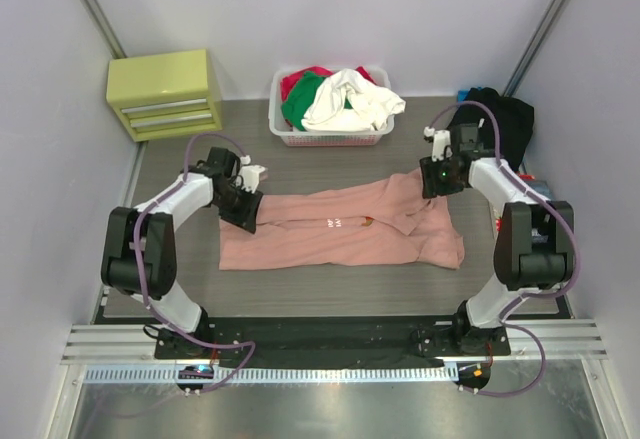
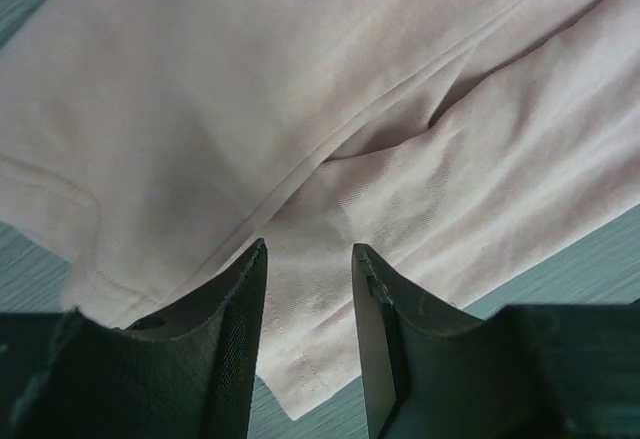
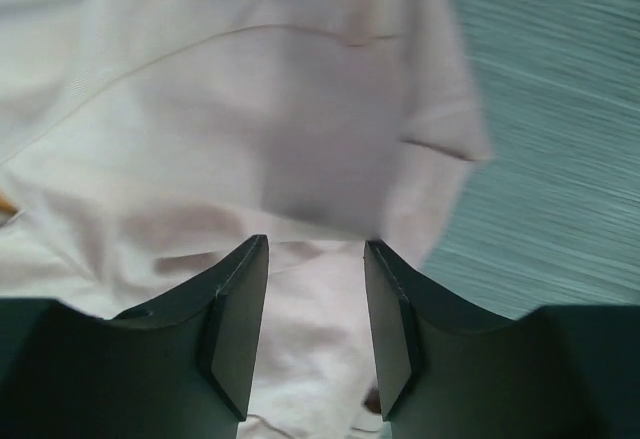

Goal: Fold and stack the t-shirts
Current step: Fold the other side of the tshirt into a rectangle

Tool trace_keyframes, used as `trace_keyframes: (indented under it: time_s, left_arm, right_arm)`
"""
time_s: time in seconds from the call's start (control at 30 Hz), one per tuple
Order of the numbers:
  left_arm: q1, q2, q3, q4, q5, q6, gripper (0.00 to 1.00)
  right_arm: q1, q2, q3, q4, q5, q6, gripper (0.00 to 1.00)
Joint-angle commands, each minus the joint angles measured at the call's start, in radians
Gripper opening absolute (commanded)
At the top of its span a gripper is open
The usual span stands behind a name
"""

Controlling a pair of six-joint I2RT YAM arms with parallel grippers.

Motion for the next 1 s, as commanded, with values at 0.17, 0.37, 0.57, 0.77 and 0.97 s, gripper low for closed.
trace_keyframes:
  time_s: [0.17,0.37,0.57,0.77,0.97]
  left_arm:
    - [-0.015,0.003,0.0,0.041,0.032,0.023,0.41]
    - [-0.016,0.012,-0.016,0.036,0.027,0.029,0.11]
    - [-0.025,0.046,-0.01,0.03,0.038,0.028,0.0]
    - [-0.031,0.059,-0.005,0.027,0.033,0.032,0.0]
    - [-0.033,0.076,-0.002,0.025,0.023,0.034,0.0]
  right_arm:
    - [-0.084,0.148,0.124,0.043,-0.023,0.018,0.47]
    - [-0.08,0.189,0.153,0.06,-0.077,0.051,0.42]
    - [-0.077,0.136,0.139,0.061,-0.077,0.056,0.01]
    - [-0.077,0.083,0.115,0.058,-0.071,0.056,0.01]
    - [-0.072,0.017,0.111,0.043,-0.085,0.062,0.01]
